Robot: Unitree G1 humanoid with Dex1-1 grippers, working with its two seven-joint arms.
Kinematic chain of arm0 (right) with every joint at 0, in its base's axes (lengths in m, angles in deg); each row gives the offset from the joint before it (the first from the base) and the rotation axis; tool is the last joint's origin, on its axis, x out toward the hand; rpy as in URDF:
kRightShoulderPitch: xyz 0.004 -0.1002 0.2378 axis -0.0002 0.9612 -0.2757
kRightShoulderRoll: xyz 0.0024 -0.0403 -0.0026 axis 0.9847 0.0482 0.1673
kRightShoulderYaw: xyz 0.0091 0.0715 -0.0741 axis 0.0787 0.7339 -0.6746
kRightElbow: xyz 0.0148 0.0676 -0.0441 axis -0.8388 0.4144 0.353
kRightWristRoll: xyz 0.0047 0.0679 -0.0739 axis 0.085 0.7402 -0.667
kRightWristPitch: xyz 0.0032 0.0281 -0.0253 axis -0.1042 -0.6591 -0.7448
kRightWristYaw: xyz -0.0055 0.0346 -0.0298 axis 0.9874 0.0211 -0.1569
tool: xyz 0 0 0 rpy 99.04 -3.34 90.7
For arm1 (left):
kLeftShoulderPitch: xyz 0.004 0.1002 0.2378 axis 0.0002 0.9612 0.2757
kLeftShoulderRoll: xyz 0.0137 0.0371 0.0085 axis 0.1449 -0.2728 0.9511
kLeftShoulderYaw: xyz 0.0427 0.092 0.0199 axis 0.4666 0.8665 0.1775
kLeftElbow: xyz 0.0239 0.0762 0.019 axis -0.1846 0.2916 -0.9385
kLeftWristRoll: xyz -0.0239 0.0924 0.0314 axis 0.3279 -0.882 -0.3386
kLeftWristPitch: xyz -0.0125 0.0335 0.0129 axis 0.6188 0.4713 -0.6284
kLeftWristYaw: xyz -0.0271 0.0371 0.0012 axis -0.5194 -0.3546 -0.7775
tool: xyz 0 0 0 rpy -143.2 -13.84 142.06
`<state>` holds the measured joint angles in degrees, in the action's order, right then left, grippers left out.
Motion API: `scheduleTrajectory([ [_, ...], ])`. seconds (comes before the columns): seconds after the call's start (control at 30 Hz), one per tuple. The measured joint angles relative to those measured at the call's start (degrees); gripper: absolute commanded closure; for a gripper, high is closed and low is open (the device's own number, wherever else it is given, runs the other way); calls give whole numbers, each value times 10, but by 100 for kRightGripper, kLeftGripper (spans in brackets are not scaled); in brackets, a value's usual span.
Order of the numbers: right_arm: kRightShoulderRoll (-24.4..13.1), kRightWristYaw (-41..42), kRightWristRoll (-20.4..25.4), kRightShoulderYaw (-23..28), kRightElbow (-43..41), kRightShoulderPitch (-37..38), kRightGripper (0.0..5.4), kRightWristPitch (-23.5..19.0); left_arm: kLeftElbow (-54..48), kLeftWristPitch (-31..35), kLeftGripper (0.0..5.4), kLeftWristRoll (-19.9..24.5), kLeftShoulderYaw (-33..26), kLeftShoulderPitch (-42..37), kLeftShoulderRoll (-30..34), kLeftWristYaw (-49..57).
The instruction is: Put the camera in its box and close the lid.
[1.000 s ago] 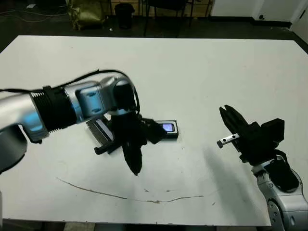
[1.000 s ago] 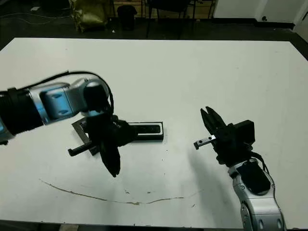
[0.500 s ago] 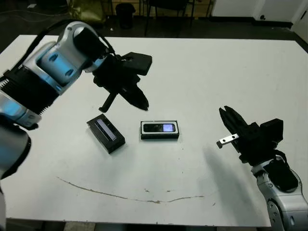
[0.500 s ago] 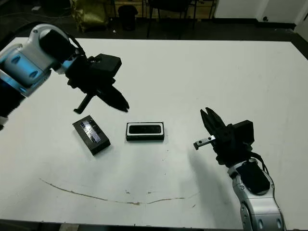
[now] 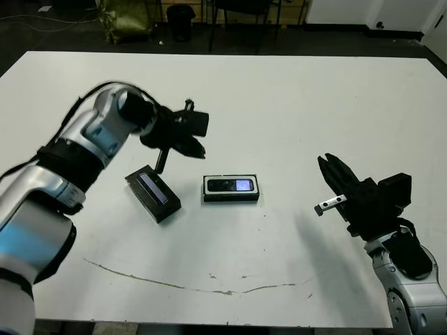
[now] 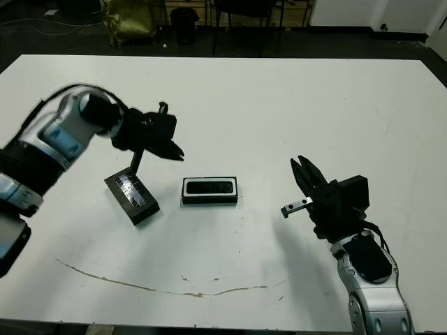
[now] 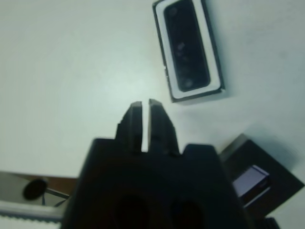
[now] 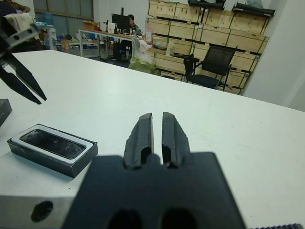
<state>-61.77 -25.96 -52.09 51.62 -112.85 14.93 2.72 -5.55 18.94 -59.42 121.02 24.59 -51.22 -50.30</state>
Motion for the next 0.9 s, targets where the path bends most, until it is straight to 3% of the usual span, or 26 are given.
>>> scheduleTrajectory([
  [0.47, 0, -6, 0, 0, -4, 2, 540, -5, 49, -41, 540, -64, -2, -2, -21, -57],
  [0.9, 0, -15, -6, 0, -14, 3, 540, -15, 58, -48, 540, -108, 24, -34, -24, -172],
])
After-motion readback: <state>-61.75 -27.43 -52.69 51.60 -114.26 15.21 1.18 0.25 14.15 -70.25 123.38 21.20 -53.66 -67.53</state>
